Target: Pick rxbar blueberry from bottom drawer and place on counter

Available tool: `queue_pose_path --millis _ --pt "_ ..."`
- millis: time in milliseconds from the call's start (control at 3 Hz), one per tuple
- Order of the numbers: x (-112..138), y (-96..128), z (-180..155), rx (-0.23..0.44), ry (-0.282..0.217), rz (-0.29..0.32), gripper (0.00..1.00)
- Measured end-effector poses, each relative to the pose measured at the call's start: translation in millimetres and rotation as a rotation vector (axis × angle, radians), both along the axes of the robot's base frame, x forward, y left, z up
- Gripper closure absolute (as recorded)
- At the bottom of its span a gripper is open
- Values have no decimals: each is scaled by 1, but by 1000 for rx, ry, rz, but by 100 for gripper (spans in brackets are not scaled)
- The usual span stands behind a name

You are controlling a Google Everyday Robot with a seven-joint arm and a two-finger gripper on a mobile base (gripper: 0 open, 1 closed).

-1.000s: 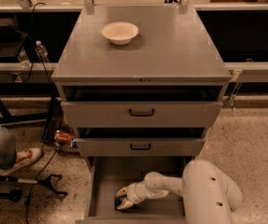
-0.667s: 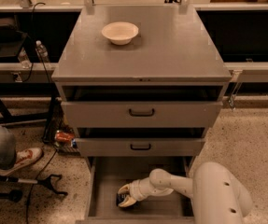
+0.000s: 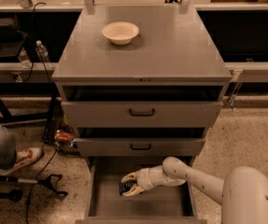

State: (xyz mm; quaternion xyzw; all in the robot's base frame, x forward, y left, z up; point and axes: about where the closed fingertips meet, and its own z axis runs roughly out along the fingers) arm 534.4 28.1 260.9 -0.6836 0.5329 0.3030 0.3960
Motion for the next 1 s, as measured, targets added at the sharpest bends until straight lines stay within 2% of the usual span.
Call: queue_pose_path --millis 333,667,1000 --pt "0 0 0 0 0 0 100" --pt "0 -21 30 -6 -46 -35 100" --pt "-1 -66 102 -45 -177 -125 100"
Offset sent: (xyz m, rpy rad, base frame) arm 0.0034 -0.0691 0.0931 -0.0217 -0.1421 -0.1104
